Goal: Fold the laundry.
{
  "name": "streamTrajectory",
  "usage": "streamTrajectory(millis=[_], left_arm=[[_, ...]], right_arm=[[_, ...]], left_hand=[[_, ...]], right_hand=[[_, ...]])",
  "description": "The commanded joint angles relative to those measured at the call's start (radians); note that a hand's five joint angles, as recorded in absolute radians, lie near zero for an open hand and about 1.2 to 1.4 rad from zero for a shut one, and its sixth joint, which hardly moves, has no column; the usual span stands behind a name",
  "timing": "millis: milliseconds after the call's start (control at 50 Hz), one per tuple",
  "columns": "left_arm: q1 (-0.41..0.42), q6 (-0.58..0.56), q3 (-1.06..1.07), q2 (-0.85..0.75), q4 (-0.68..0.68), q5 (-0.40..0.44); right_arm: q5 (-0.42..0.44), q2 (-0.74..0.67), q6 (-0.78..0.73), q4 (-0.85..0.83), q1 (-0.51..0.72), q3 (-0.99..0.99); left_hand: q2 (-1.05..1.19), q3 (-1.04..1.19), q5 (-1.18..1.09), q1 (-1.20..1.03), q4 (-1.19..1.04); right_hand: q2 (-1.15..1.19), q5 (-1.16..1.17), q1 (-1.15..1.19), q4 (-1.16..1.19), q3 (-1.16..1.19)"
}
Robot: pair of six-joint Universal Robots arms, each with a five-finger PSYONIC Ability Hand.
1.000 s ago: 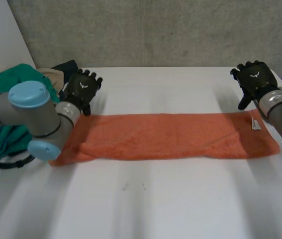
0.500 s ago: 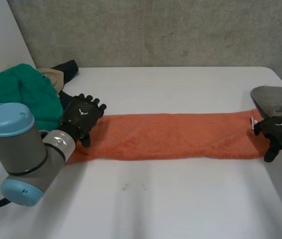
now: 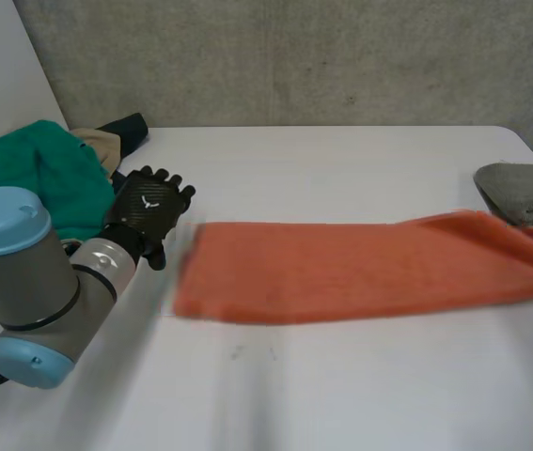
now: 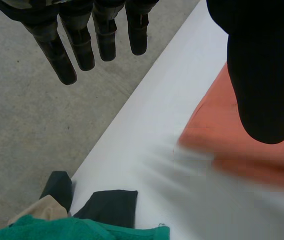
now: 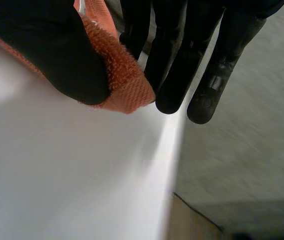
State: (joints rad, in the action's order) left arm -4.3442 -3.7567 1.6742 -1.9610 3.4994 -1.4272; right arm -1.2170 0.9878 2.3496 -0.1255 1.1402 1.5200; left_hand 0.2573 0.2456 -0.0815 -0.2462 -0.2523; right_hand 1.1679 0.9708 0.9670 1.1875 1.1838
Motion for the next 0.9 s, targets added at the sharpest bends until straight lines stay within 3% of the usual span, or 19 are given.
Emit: streamTrajectory(millis=[20,160,240,260,280,300,440,500,640,660,680,720,780,900], left_arm=[[-0.008,0.0,0.053,0.057,0.0,0.002],[-0.011,0.002,0.081,0.109,0.0,-0.006],[-0.018,0.003,0.085,0.137,0.0,-0.01],[-0.02,0.003,0.087,0.142,-0.002,-0.01],[-0.024,0.003,0.094,0.155,0.0,-0.01],[-0.026,0.005,0.096,0.16,0.0,-0.01],[-0.043,0.067,0.127,0.198,-0.002,-0.01],[-0.046,0.084,0.131,0.198,-0.002,-0.009],[-0.048,0.089,0.13,0.188,0.003,-0.009],[-0.046,0.089,0.128,0.188,0.003,-0.007],[-0.044,0.09,0.127,0.188,0.003,-0.007],[-0.034,0.091,0.116,0.188,0.003,-0.007],[-0.025,0.092,0.102,0.189,0.006,-0.002],[0.086,0.146,0.027,0.172,0.027,-0.006]], right_arm=[[0.007,0.047,-0.118,0.009,-0.056,-0.012],[0.028,0.199,0.023,-0.034,0.258,-0.02],[0.051,0.212,0.04,-0.078,0.47,-0.036],[0.051,0.212,0.04,-0.079,0.471,-0.037],[0.063,0.209,0.045,-0.106,0.603,-0.058],[0.065,0.204,0.045,-0.112,0.642,-0.066],[0.086,0.011,0.033,-0.174,1.031,-0.174],[0.097,-0.075,0.031,-0.186,1.131,-0.219],[0.071,-0.179,-0.001,-0.198,1.179,-0.256],[0.048,-0.172,-0.004,-0.198,1.178,-0.256],[0.034,-0.164,-0.003,-0.197,1.17,-0.253],[-0.031,-0.118,0.022,-0.194,1.172,-0.236],[-0.12,-0.023,0.103,-0.189,1.15,-0.195],[-0.164,0.135,0.35,-0.168,0.975,-0.054]], left_hand=[[-0.003,0.009,0.001,-0.008,-0.002],[-0.006,0.006,0.004,-0.005,0.001],[-0.006,0.006,0.004,-0.005,0.001],[-0.003,0.009,0.001,-0.008,-0.002],[-0.003,0.009,0.001,-0.008,-0.002],[-0.003,0.009,0.001,-0.008,-0.002],[-0.003,0.009,0.001,-0.008,-0.002],[-0.003,0.009,0.001,-0.008,-0.002],[-0.009,0.003,0.007,-0.003,0.004],[-0.012,0.0,0.01,0.0,0.006],[-0.012,0.0,0.01,0.0,0.007],[-0.014,-0.003,0.013,0.003,0.009],[-0.023,-0.011,0.022,0.012,0.018],[-0.026,-0.014,0.025,0.015,0.021]], right_hand=[[0.228,0.251,0.429,0.209,0.212],[0.228,0.251,0.429,0.209,0.212],[0.228,0.251,0.429,0.209,0.212],[0.228,0.251,0.429,0.209,0.212],[0.228,0.251,0.429,0.209,0.212],[0.228,0.251,0.429,0.209,0.212],[0.228,0.251,0.429,0.209,0.212],[0.228,0.251,0.429,0.209,0.212],[0.228,0.251,0.429,0.209,0.212],[-0.291,-0.268,-0.09,-0.31,-0.307],[-0.595,-0.573,-0.395,-0.615,-0.611],[-0.993,-0.971,-0.792,-1.013,-1.009],[-0.993,-0.971,-0.792,-1.013,-1.009],[-0.993,-0.971,-0.792,-1.013,-1.009]])
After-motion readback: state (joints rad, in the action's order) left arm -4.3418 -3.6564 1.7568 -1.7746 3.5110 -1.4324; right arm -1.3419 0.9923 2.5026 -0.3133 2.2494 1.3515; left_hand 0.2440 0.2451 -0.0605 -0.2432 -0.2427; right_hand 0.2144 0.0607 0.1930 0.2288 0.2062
